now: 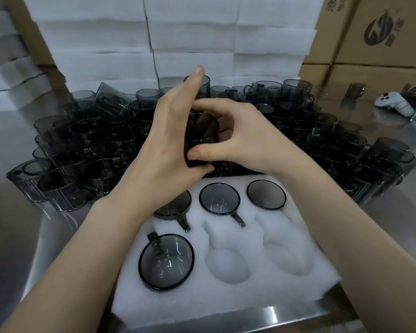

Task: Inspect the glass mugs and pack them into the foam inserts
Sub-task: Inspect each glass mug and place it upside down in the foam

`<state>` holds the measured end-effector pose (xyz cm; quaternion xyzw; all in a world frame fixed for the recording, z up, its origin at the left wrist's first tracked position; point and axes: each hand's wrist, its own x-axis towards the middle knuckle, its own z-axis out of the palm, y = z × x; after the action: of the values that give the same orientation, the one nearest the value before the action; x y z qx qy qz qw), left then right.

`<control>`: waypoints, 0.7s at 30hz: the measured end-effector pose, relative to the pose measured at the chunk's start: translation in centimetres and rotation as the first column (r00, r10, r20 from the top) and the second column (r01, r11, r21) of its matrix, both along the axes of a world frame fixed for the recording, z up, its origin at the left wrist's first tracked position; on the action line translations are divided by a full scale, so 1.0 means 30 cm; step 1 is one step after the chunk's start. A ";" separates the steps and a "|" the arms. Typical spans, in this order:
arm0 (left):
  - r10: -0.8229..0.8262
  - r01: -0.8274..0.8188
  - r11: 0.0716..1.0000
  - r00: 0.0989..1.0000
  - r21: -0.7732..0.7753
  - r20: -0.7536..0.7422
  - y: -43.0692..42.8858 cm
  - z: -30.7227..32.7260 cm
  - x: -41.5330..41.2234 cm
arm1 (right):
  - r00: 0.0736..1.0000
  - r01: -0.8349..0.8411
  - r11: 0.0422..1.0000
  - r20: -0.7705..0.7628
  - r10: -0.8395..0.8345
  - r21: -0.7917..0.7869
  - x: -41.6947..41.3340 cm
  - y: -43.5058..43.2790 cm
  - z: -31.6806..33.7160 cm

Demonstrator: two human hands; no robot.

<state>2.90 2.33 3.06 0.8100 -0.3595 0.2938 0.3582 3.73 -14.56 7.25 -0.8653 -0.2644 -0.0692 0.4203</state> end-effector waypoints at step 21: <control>-0.286 0.246 0.958 0.738 -0.150 -0.611 0.004 0.055 -0.098 | 0.978 -0.207 0.847 -0.080 0.192 -0.490 -0.342 -0.071 0.033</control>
<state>-0.05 2.45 4.71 0.7905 -0.3227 -0.0357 0.5193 -6.54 -16.68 8.25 -0.9127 -0.3556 0.0571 0.1931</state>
